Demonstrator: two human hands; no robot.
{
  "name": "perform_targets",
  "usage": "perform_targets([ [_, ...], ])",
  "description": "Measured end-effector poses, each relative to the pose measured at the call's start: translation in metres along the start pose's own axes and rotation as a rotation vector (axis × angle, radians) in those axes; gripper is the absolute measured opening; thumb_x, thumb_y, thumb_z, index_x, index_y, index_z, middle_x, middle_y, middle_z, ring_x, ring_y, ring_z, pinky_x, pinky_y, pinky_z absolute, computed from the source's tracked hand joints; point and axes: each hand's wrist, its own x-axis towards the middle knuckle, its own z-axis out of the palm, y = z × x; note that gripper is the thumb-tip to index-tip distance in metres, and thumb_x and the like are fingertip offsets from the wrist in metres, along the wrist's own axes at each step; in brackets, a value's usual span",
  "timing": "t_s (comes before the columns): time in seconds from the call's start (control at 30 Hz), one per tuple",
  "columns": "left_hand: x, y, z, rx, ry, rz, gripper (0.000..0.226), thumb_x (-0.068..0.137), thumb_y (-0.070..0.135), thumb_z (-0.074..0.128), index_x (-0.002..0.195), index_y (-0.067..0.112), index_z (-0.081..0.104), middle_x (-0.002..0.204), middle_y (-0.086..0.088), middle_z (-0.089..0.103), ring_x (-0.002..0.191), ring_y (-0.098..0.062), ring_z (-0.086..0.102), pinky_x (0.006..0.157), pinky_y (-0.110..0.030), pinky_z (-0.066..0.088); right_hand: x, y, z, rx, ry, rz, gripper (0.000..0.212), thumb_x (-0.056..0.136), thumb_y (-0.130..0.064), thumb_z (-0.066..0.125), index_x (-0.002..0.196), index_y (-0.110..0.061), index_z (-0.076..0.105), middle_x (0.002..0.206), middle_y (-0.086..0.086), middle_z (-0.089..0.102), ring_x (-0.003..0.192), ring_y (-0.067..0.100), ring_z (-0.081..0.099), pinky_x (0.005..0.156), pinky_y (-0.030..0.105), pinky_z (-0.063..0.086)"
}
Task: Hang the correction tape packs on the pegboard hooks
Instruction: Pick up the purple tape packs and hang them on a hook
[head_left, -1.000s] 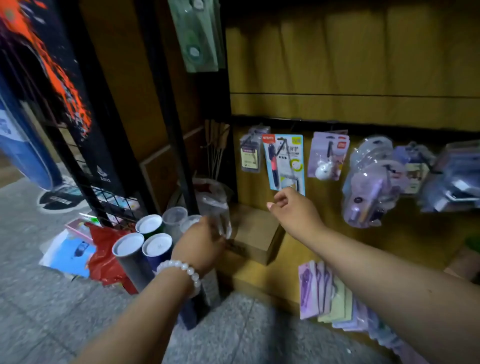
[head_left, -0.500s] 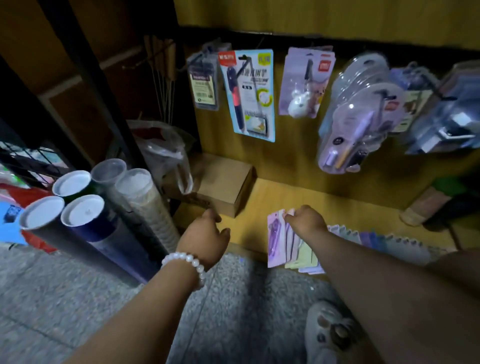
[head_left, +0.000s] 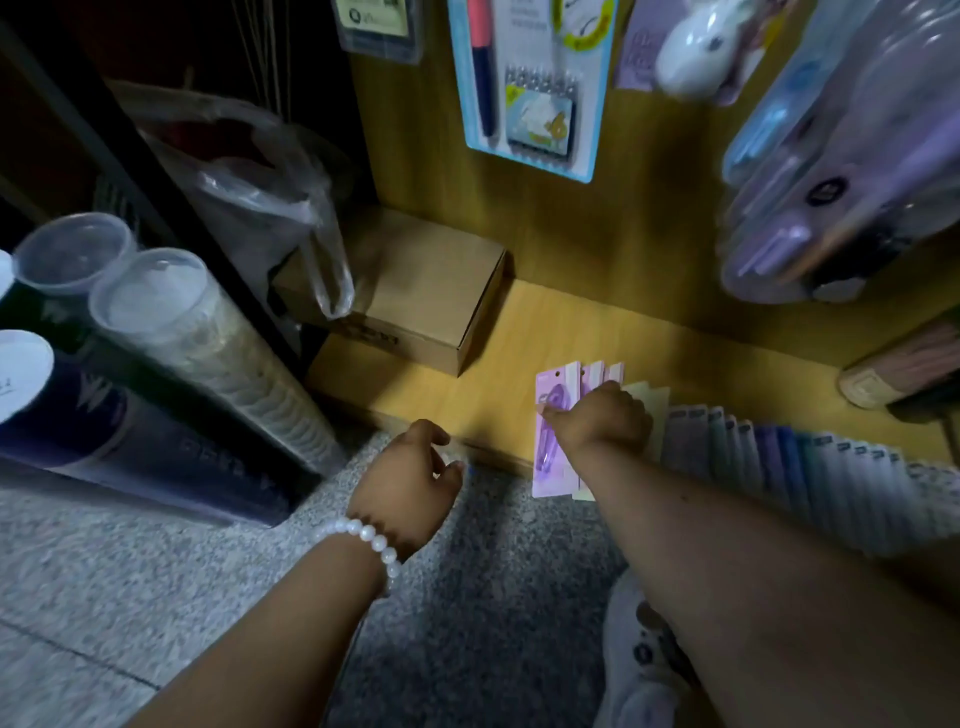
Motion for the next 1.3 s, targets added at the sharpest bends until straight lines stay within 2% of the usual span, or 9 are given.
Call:
perform_targets([
  [0.23,0.003,-0.012,0.012,-0.013,-0.022,-0.045,0.030,0.091,0.035,0.058,0.117,0.021,0.051,0.092,0.009,0.063,0.083,-0.014,0.060,0.071,-0.028,0.047,0.005,-0.012,0.011,0.005,0.032,0.017,0.072,0.077,-0.048,0.072,0.127,-0.005,0.042,0.124,0.016,0.060,0.115,0.033,0.057,0.097,0.037,0.040],
  [0.4,0.005,-0.014,0.014,-0.026,-0.035,-0.058,0.031,0.092,0.036,0.058,0.117,0.019,0.051,0.093,0.007,0.065,0.082,-0.015,0.060,0.068,-0.027,0.042,0.010,-0.011,0.006,-0.013,-0.057,0.023,0.052,0.076,-0.050,0.072,0.110,-0.013,0.060,0.120,0.013,0.063,0.116,0.033,0.055,0.096,0.035,0.039],
  [0.7,0.003,-0.011,0.013,-0.151,-0.079,-0.131,0.025,0.093,0.031,0.058,0.112,0.018,0.051,0.079,0.004,0.065,0.070,-0.013,0.059,0.059,-0.027,0.043,0.002,-0.005,-0.010,0.181,-0.130,0.106,0.059,0.066,-0.056,0.075,0.105,-0.013,0.066,0.108,0.015,0.068,0.105,0.034,0.062,0.087,0.034,0.048],
  [0.87,0.006,-0.009,0.018,-0.679,-0.119,-0.336,0.043,0.085,0.027,0.072,0.117,0.006,0.051,0.094,-0.009,0.065,0.083,-0.024,0.061,0.082,-0.043,0.052,-0.030,-0.024,-0.022,0.966,-0.564,0.108,0.018,0.071,-0.013,0.082,0.078,-0.009,0.066,0.081,0.010,0.072,0.066,0.022,0.066,0.060,0.024,0.049],
  [0.97,0.003,-0.006,0.019,-1.048,-0.186,-0.402,0.069,0.069,0.030,0.084,0.121,-0.005,0.056,0.109,-0.018,0.071,0.098,-0.036,0.067,0.090,-0.047,0.054,-0.047,-0.032,-0.023,1.054,-0.780,0.064,0.014,0.076,-0.010,0.077,0.084,-0.010,0.066,0.076,0.008,0.071,0.060,0.018,0.065,0.054,0.021,0.049],
  [1.07,0.001,-0.002,0.021,-1.240,-0.247,-0.369,0.046,0.079,0.011,0.076,0.119,-0.007,0.062,0.115,-0.027,0.068,0.107,-0.041,0.064,0.099,-0.053,0.049,-0.056,-0.034,-0.020,1.076,-0.839,0.013,0.025,0.076,-0.018,0.077,0.097,-0.006,0.069,0.092,0.013,0.074,0.080,0.026,0.068,0.076,0.036,0.057],
  [1.17,0.004,-0.003,0.026,-1.288,-0.237,-0.385,0.035,0.086,0.002,0.065,0.119,-0.007,0.063,0.117,-0.027,0.067,0.102,-0.037,0.065,0.098,-0.055,0.050,-0.047,-0.032,-0.014,1.009,-0.587,0.034,0.039,0.076,-0.050,0.071,0.085,-0.012,0.069,0.083,0.007,0.073,0.079,0.023,0.067,0.073,0.029,0.052],
  [1.23,0.006,-0.004,0.028,-1.275,-0.236,-0.395,0.034,0.086,0.002,0.065,0.119,-0.006,0.064,0.116,-0.027,0.068,0.097,-0.034,0.066,0.094,-0.051,0.054,-0.029,-0.020,-0.012,0.706,-0.207,0.042,0.044,0.083,-0.054,0.063,0.079,-0.010,0.066,0.078,0.008,0.068,0.079,0.026,0.064,0.064,0.024,0.043],
  [1.3,0.006,-0.005,0.030,-1.262,-0.236,-0.404,0.033,0.086,0.002,0.065,0.118,-0.006,0.064,0.115,-0.026,0.068,0.095,-0.034,0.066,0.093,-0.050,0.054,-0.013,-0.002,-0.015,0.394,0.061,0.107,0.045,0.086,-0.051,0.058,0.095,-0.009,0.068,0.097,0.015,0.070,0.101,0.034,0.061,0.079,0.031,0.045],
])
